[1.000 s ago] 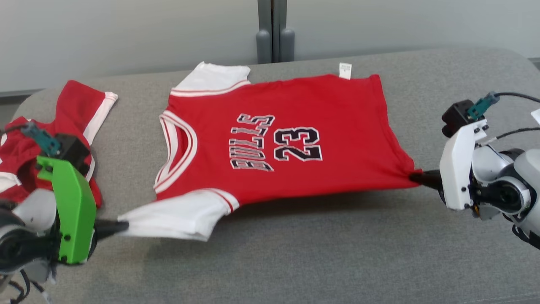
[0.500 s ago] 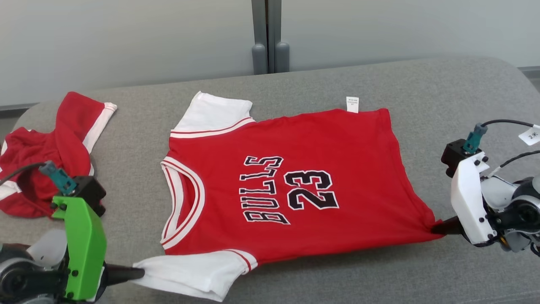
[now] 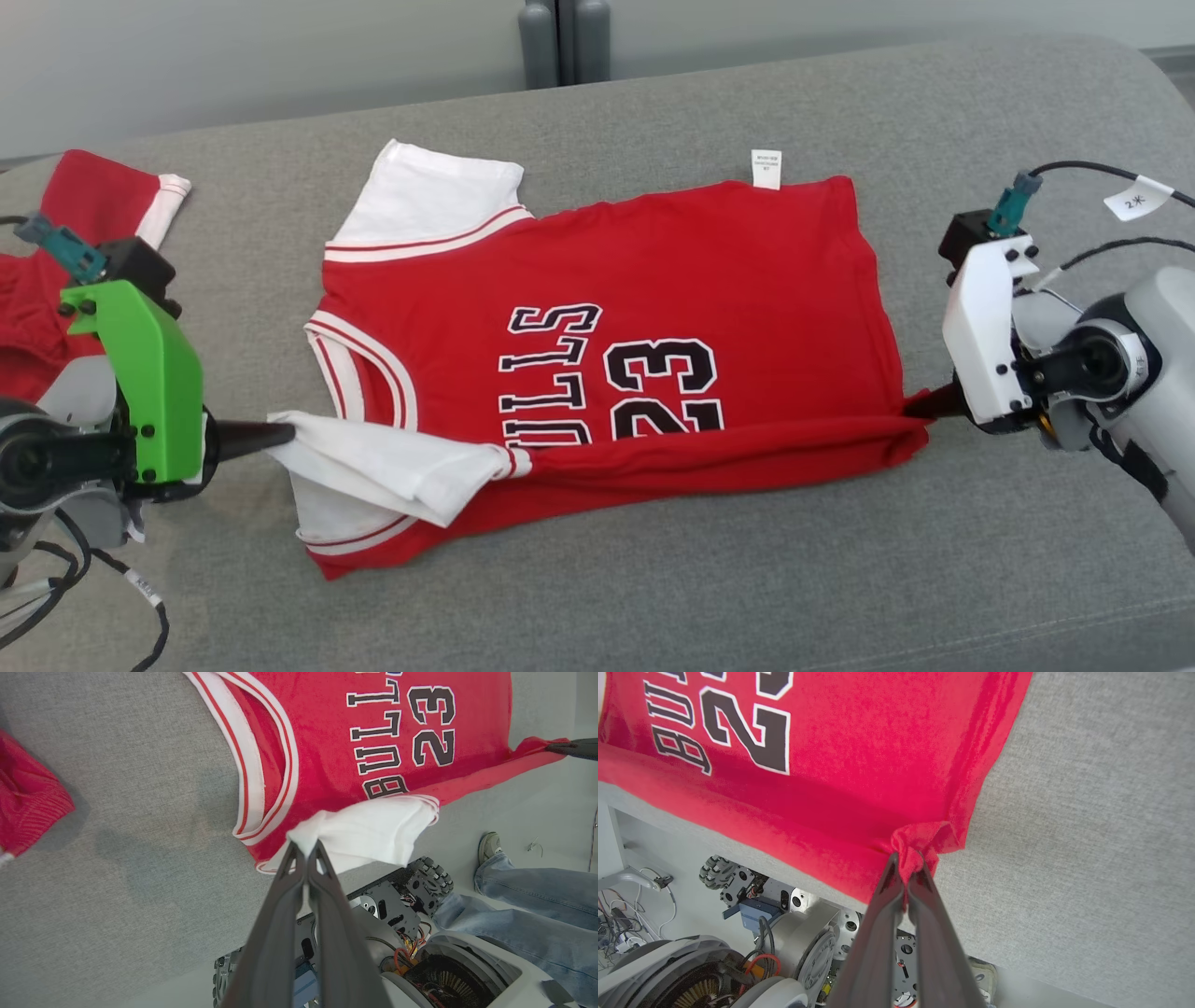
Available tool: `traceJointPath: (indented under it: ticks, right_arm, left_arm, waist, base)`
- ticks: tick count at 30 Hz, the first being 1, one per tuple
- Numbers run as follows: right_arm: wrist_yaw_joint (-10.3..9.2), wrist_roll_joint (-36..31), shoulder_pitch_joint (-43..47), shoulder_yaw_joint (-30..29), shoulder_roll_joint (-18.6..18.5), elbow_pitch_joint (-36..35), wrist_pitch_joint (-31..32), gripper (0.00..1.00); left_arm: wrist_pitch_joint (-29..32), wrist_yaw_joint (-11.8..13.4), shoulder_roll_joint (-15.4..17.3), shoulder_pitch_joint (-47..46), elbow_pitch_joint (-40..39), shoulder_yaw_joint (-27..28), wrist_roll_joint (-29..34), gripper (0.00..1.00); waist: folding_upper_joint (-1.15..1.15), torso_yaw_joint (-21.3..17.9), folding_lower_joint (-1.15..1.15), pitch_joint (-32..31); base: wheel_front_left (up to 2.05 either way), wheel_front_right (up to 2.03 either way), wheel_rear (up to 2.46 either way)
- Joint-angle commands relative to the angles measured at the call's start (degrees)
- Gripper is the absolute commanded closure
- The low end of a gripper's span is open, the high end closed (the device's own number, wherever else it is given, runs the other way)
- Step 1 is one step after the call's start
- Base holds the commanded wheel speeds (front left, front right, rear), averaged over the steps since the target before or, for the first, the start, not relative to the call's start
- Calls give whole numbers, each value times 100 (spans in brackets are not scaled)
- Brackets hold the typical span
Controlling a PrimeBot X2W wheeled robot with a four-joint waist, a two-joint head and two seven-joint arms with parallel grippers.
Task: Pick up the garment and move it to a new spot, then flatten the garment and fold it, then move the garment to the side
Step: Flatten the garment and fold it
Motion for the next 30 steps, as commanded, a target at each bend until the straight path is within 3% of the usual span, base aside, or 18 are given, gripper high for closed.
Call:
traceJointPath:
  ticks: [1,7,8,9,10,16,20,23,27,30]
  right_arm:
    - [0,-111,-125,-54,142,152,-49,100]
    - [0,-485,-557,-125,806,935,-192,98]
    - [0,-530,-611,-139,876,1032,-261,78]
    - [0,-576,-671,-142,952,1141,-345,32]
    - [0,-620,-705,-134,1002,1221,-429,0]
    - [0,-734,-635,-287,1140,1514,-1599,0]
    - [0,-700,-336,-581,1008,1338,-3304,0]
    - [1,-605,54,-672,1007,1137,-4426,0]
    - [0,-764,538,-729,885,731,-5958,0]
    - [1,-1042,1039,-713,904,410,-7134,0]
  left_arm:
    - [-69,-49,-136,-108,212,50,-19,100]
    - [-280,-262,-497,-237,1115,115,-12,100]
    - [-326,-301,-550,-260,1234,126,0,100]
    - [-417,-347,-614,-296,1376,142,29,29]
    - [-488,-377,-671,-316,1496,150,53,0]
    - [-1302,-847,-1055,-344,2078,353,191,0]
    - [-2320,-1232,-1169,-291,2232,467,660,0]
    - [-3251,-1330,-1109,-157,2124,424,1326,0]
    - [-4868,-989,-1170,197,1785,667,2018,0]
    - [-5953,-505,-1134,727,1303,797,2495,0]
  waist:
    - [0,-187,0,197]
    - [0,-360,0,278]
    - [0,-370,0,277]
    - [0,-377,0,272]
    - [0,-377,0,263]
    - [0,-275,0,12]
    - [0,-123,0,-263]
    - [0,-53,0,-430]
    - [0,-3,0,-592]
    - [0,14,0,-647]
  base:
    - [0,0,0]
    - [0,0,0]
    - [0,0,0]
    - [0,0,0]
    - [0,0,0]
    - [0,0,0]
    - [0,0,0]
    - [0,0,0]
    - [0,0,0]
    - [0,0,0]
